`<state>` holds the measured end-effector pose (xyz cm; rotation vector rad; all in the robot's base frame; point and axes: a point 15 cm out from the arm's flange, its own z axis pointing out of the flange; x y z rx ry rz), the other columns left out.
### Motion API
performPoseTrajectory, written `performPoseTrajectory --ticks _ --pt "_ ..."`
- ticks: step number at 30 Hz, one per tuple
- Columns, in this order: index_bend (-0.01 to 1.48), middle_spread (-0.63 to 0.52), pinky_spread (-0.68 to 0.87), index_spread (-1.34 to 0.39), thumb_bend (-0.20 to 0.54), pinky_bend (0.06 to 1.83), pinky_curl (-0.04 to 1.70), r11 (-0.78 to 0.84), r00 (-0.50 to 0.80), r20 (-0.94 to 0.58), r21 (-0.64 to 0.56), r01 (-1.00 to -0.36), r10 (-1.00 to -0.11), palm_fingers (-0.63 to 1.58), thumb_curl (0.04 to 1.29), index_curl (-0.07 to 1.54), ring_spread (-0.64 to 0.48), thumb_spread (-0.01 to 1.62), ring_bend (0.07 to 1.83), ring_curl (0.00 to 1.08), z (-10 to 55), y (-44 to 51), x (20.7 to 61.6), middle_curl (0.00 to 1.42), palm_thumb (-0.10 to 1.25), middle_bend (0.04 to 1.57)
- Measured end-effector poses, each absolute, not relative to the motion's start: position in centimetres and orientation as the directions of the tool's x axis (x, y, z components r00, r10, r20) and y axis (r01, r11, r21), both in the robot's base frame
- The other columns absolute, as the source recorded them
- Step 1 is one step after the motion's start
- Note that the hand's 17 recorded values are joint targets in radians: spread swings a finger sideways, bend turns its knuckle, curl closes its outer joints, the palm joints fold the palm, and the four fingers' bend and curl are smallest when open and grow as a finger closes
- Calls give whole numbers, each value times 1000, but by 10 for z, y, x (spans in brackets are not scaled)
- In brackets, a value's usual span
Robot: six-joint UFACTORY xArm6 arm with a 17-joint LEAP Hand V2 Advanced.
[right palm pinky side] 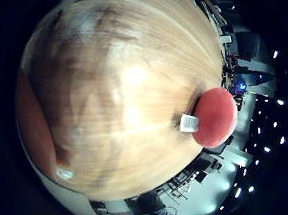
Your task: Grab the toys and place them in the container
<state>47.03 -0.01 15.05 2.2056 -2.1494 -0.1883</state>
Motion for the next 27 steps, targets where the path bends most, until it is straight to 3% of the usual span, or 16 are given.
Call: performPoseTrajectory --ticks 1,3,8,13,18,27 --pt "126 -274 157 -446 3 411 244 -24 18 -55 119 -993 -998 757 301 195 -334 1008 1043 391 151 1 472 469 352 538" --pt "133 -296 108 -453 8 437 240 -19 12 -59 112 -994 -998 795 305 194 -350 1021 1069 399 151 1 474 481 385 563" --pt "197 -376 -253 -500 77 672 305 -15 10 -58 88 -996 -998 1133 333 230 -358 1082 1111 453 153 -1 479 553 608 674" --pt "277 -412 -446 -531 128 809 359 -16 12 -58 83 -996 -998 1218 361 297 -353 1068 1115 474 154 -1 480 589 803 721" --pt "351 -430 -543 -552 130 886 387 -14 10 -57 69 -997 -998 1237 376 360 -354 1033 1139 484 162 -2 482 607 919 746" --pt "406 -435 -587 -560 55 989 428 -7 7 -55 7 -1000 -998 1233 380 454 -355 976 1176 492 200 -6 483 624 995 796"
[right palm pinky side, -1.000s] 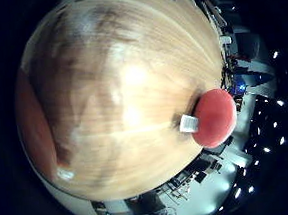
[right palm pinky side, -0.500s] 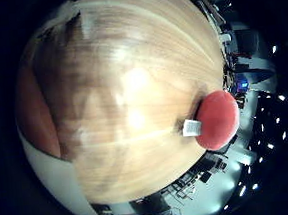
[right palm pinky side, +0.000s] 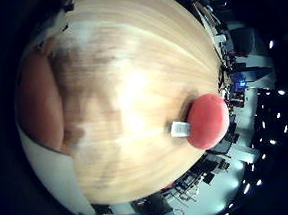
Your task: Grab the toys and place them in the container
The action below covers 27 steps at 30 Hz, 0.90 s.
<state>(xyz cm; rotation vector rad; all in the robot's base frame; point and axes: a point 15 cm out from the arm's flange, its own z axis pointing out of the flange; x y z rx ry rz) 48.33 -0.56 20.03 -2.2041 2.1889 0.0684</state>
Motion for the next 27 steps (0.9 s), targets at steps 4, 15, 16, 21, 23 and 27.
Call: performPoseTrajectory --ticks 4,15,16,21,23,27 --pt "412 -435 -583 -560 19 1013 441 -11 11 -57 7 -1000 -998 1223 381 491 -354 961 1187 491 218 -5 475 627 1022 818" --pt "398 -429 -579 -565 -17 1027 450 -16 23 -76 -97 -995 -997 1209 380 557 -349 950 1213 487 295 4 457 624 1050 841" --pt "394 -428 -579 -566 -18 1028 451 -14 22 -81 -103 -995 -996 1208 379 566 -351 949 1215 486 301 5 455 623 1051 843" --pt "381 -427 -578 -570 -18 1030 452 -24 38 -84 -154 -988 -996 1206 377 588 -348 948 1222 485 332 11 446 620 1051 848" --pt "377 -426 -579 -572 -18 1028 453 -34 49 -83 -172 -985 -995 1203 377 598 -346 948 1222 484 342 15 442 619 1052 851" --pt "366 -425 -580 -576 -18 1026 454 -58 76 -85 -195 -979 -993 1202 375 616 -345 947 1224 482 358 27 433 617 1052 854"
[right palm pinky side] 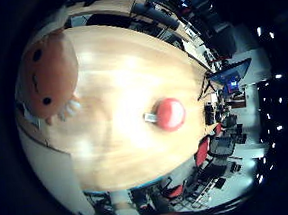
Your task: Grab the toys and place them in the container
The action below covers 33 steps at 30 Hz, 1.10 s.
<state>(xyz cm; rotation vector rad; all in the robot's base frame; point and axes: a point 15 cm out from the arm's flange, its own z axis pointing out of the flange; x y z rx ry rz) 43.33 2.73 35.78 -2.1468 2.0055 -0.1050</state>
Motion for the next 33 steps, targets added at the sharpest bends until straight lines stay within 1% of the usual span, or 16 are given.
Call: performPoseTrajectory --ticks 9,15,20,33 --pt "347 -423 -582 -585 -18 1023 457 -109 137 -115 -222 -969 -984 1204 376 652 -344 939 1226 478 386 61 414 611 1055 858" --pt "335 -422 -587 -592 -18 1016 455 -160 195 -117 -258 -953 -974 1202 376 678 -344 938 1229 476 405 88 402 608 1055 861" --pt "324 -422 -588 -597 -17 1015 455 -209 247 -123 -262 -942 -961 1202 378 694 -343 936 1229 475 418 116 394 606 1059 863" --pt "295 -418 -588 -609 -18 1015 458 -369 415 -122 -280 -886 -902 1198 381 726 -347 938 1226 473 434 201 382 597 1059 862"
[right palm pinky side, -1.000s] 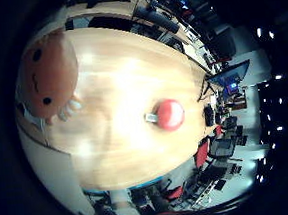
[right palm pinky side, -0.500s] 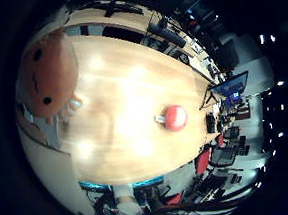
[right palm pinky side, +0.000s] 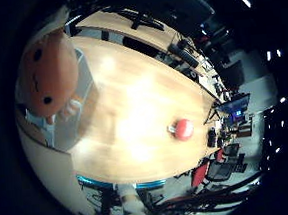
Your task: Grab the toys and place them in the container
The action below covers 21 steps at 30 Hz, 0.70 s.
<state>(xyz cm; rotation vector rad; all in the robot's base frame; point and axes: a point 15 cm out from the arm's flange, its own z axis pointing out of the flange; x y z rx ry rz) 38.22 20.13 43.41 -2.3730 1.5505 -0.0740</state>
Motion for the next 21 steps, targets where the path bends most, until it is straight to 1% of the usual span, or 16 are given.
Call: performPoseTrajectory --ticks 12,21 --pt "257 -423 -586 -622 -12 1011 459 -525 569 -103 -277 -804 -816 1182 383 750 -357 969 1216 471 437 281 363 590 1071 850" --pt "228 -428 -591 -635 -12 1019 464 -594 630 -90 -255 -763 -771 1161 384 763 -358 1000 1202 469 430 312 350 584 1090 813"
